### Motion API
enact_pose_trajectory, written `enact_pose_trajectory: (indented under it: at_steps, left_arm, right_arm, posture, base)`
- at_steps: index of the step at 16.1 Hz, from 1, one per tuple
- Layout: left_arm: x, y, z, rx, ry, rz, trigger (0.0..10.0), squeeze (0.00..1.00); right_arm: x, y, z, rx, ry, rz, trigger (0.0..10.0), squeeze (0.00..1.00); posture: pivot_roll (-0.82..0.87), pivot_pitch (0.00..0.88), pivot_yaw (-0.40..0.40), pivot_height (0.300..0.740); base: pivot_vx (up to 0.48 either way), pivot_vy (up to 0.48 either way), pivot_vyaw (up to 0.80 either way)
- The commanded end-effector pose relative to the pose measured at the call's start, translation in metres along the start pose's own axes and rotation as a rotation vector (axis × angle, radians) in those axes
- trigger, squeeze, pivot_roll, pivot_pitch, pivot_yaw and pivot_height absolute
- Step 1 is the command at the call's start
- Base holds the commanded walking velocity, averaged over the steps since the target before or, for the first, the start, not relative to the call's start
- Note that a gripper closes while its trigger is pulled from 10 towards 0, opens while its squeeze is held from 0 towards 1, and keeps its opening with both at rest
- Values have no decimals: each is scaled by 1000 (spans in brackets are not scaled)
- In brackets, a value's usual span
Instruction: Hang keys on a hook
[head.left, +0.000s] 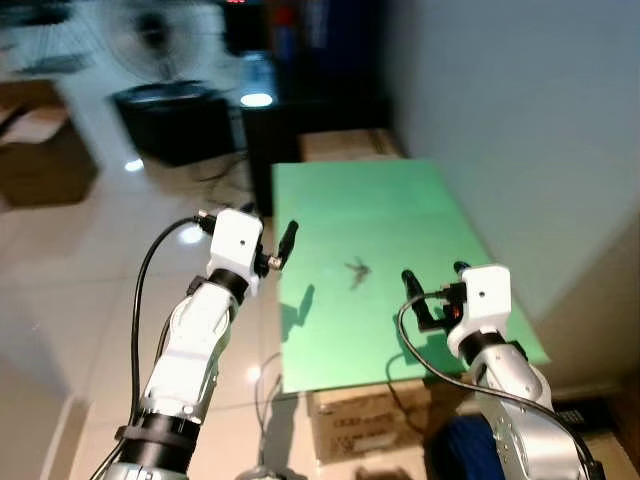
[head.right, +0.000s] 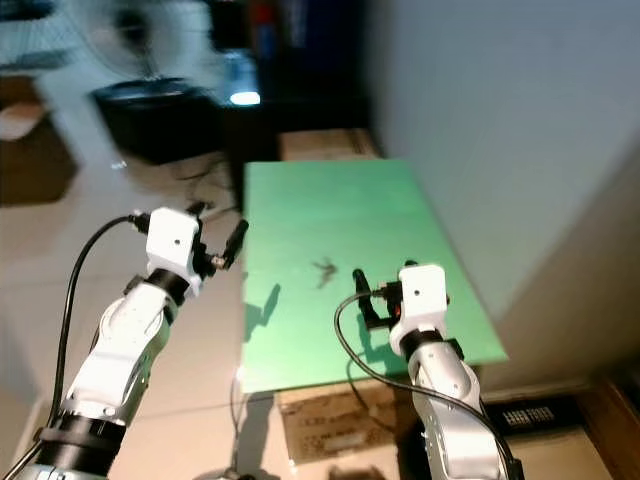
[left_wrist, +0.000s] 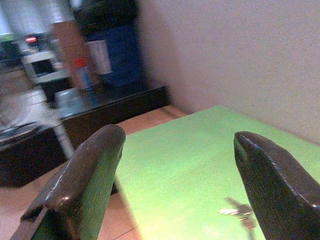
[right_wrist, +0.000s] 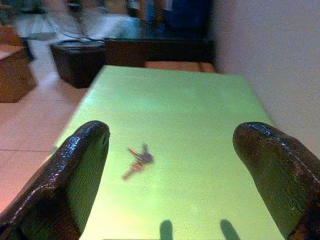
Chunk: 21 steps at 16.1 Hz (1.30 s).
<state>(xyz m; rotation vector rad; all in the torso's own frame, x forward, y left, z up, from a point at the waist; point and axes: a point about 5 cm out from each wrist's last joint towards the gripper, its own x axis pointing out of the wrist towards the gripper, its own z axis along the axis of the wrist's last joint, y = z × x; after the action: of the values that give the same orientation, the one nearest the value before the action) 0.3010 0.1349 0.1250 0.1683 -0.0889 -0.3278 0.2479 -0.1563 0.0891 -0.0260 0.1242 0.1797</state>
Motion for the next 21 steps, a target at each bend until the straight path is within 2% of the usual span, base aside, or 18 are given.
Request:
enact_pose_trajectory:
  at_steps: [1, 6, 10, 13, 17, 21]
  left_arm:
    - [1, -2, 5, 8, -9, -21, 10000, 0]
    - [3, 2, 5, -2, -8, -23, 10000, 0]
    - [1, 5, 3, -2, -7, -4, 10000, 0]
    - [-1, 6, 4, 1, -11, 10, 10000, 0]
    - [-4, 3, 0, 26, 20, -18, 10000, 0]
    - [-1, 1, 0, 33, 25, -50, 10000, 0]
  right_arm:
    - [0, -2, 6, -1, -12, -7, 10000, 0]
    - [5, -5, 12, -36, -9, 1, 10000, 0]
    - [6, -2, 12, -71, 20, 76, 10000, 0]
    - [9, -2, 13, -77, 26, 98, 10000, 0]
    - [12, -3, 13, -88, 43, 100, 10000, 0]
    - [10, -2, 9, -76, 56, 86, 10000, 0]
  posture:
    - [-106, 38, 52, 740]
    - [-113, 11, 48, 740]
    - [-126, 0, 17, 740]
    - [-115, 0, -11, 740]
    - [-108, 0, -11, 740]
    - [-117, 0, 8, 740]
  base:
    - [311, 0, 0]
    - [346, 0, 0]
    - [381, 0, 0]
    - [385, 0, 800]
    - [0, 0, 0]
    - [0, 0, 0]
